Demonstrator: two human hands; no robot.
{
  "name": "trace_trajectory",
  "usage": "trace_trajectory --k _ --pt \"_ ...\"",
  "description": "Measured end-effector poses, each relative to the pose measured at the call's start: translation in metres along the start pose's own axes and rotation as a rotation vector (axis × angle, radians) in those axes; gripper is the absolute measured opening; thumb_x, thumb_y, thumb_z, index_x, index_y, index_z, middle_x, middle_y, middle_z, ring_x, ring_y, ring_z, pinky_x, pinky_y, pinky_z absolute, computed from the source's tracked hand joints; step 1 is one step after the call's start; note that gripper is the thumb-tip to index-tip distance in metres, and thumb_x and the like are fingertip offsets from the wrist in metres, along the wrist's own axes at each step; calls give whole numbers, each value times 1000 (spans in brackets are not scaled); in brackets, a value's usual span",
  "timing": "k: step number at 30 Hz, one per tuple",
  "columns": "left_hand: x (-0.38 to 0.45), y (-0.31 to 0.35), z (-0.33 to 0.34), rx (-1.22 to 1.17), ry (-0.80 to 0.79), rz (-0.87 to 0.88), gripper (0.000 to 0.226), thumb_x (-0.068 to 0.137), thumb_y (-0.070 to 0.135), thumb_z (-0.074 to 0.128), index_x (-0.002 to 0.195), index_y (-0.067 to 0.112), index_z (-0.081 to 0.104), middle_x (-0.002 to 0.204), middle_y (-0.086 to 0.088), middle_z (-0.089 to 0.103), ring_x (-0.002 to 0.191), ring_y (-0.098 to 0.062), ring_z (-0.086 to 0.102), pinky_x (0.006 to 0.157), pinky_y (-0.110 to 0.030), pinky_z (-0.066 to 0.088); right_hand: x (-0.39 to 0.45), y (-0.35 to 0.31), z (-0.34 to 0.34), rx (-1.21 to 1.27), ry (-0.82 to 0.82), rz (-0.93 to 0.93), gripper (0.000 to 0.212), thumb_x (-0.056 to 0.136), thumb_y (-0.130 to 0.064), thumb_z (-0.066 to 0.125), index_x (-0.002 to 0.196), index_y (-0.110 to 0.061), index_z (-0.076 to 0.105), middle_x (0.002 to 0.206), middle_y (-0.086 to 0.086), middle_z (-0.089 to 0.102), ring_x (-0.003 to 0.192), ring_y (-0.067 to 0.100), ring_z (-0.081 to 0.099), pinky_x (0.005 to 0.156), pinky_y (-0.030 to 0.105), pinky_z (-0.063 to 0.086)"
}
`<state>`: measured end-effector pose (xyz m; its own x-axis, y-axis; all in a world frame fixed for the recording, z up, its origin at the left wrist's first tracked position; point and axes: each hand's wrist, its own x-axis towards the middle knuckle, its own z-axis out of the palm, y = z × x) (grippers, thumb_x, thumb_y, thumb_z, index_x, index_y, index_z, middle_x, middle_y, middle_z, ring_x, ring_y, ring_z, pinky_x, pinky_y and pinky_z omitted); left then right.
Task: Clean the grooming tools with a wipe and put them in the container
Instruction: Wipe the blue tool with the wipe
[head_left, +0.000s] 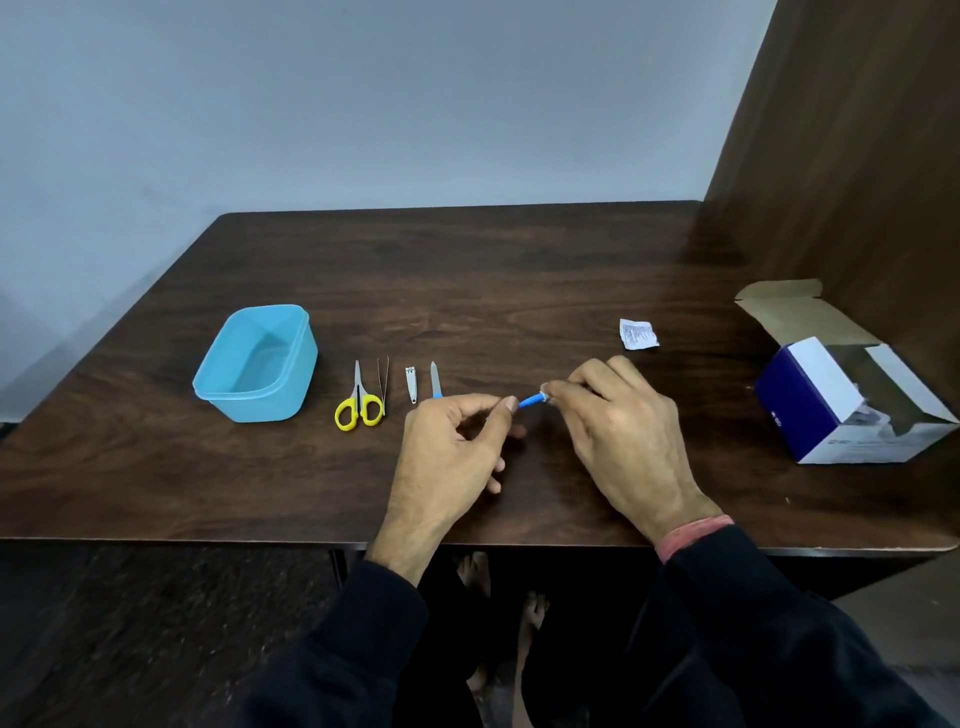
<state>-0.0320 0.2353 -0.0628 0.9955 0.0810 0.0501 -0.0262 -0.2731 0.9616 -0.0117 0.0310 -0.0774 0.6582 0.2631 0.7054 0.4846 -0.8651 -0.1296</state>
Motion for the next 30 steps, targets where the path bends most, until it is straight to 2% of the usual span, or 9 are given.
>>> trace_trajectory --k 3,5,8,12,17,21,28,30 --pt "1 -2 -1 38 -19 6 11 106 26 79 100 28 88 86 9 84 52 -11 68 48 -38 64 -2 -2 -1 47 -31 -100 15 100 -13 82 114 -18 83 98 -2 68 90 21 62 53 38 55" --pt "1 -3 -1 42 -23 12 11 103 22 81 100 30 89 87 11 84 52 -10 69 46 -34 62 -2 -3 -2 73 -38 -125 13 102 -14 80 114 -18 83 98 -2 68 88 21 63 54 38 55" --pt "3 -5 -1 20 -27 18 13 100 18 85 103 29 90 92 7 85 55 -10 69 45 -31 59 -1 -2 -2 64 -21 -49 13 99 -16 83 112 -20 83 98 -4 68 88 20 64 51 39 55" --pt "3 -6 -2 -12 -13 22 17 97 13 87 106 27 90 92 5 85 58 -12 69 48 -34 62 -1 0 1 37 3 37 13 97 -17 85 109 -22 84 96 -5 68 87 19 62 51 37 53" --pt "2 -5 -2 -20 -4 22 14 98 12 86 104 25 89 89 3 84 57 -13 69 47 -33 60 0 -1 0 22 3 20 14 96 -13 87 108 -19 85 96 -4 68 86 20 62 51 33 49" --pt "0 0 1 5 -15 11 9 102 21 81 101 28 88 88 5 84 54 -13 70 45 -32 59 -1 -3 -2 30 2 -28 17 97 -10 85 112 -17 84 98 -3 68 87 21 63 52 37 54" --pt "2 -5 1 3 20 4 11 99 16 85 104 24 90 86 6 83 52 -9 68 44 -29 57 1 1 3 10 17 104 12 97 -14 86 107 -21 85 95 -6 69 85 21 61 50 37 52" --pt "3 -6 0 12 29 2 11 98 16 86 103 25 90 86 6 83 52 -10 69 45 -29 58 0 0 2 11 15 81 10 98 -14 86 106 -21 85 95 -6 68 85 21 61 50 37 52"
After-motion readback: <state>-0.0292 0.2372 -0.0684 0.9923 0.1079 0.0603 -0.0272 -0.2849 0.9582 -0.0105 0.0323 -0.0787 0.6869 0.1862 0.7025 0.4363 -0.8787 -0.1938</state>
